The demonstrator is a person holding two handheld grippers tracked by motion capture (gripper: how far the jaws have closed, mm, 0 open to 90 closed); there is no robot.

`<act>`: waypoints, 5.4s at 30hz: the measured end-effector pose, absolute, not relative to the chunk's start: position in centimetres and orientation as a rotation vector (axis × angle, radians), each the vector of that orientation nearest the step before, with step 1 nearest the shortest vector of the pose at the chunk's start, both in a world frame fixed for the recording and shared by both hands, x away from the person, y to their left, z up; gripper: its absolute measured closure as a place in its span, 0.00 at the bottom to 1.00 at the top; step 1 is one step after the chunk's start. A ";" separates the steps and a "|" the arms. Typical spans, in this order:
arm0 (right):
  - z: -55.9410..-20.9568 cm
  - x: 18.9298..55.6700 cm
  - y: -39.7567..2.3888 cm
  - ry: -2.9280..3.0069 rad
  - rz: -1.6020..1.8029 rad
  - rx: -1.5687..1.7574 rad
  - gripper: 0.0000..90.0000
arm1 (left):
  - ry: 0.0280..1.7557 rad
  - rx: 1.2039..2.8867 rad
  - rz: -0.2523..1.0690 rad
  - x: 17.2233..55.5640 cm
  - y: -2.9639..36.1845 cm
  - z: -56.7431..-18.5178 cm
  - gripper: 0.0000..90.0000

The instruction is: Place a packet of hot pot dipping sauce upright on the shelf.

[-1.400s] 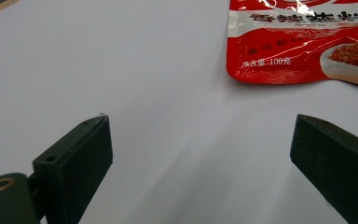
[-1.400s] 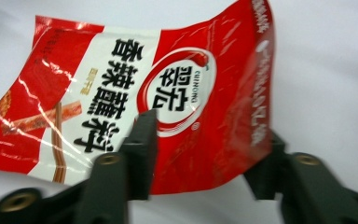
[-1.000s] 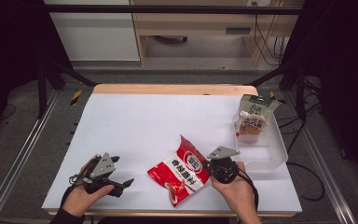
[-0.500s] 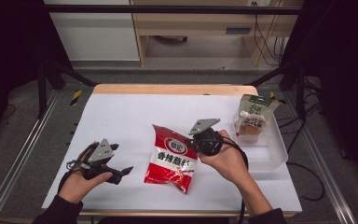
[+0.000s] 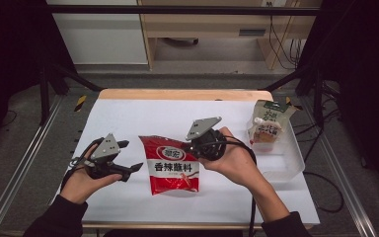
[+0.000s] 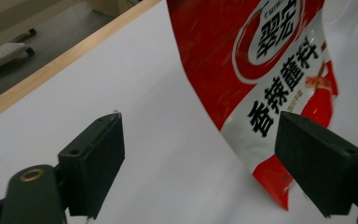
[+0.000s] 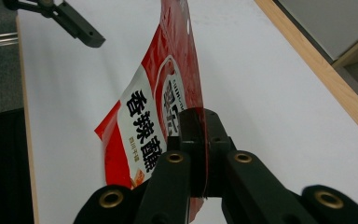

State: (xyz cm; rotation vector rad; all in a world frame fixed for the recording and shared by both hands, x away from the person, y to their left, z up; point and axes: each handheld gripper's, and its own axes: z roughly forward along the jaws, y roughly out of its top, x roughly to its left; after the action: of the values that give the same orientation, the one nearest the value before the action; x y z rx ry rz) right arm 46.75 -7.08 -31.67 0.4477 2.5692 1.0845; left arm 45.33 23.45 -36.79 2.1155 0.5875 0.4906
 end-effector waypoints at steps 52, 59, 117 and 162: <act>-29.2 45.9 -7.3 2.581 1.113 0.296 0.96 | 0.421 2.204 0.397 45.5 20.7 -30.6 1.00; -29.5 46.0 -7.2 2.592 1.073 0.304 0.90 | 0.420 2.205 0.398 45.6 20.7 -30.7 1.00; -28.7 46.3 -7.5 2.685 0.803 0.279 1.00 | 0.487 2.048 0.447 45.1 20.1 -33.1 0.32; -20.5 44.4 -24.0 2.426 0.861 0.645 1.00 | 0.769 2.067 0.532 42.5 26.4 -43.8 0.08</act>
State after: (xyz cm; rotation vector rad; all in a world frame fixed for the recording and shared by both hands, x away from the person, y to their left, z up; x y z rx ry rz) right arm 44.40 -23.97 -20.53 0.6445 2.4264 0.8609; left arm 42.53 26.36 -43.78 2.0669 0.7694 0.5319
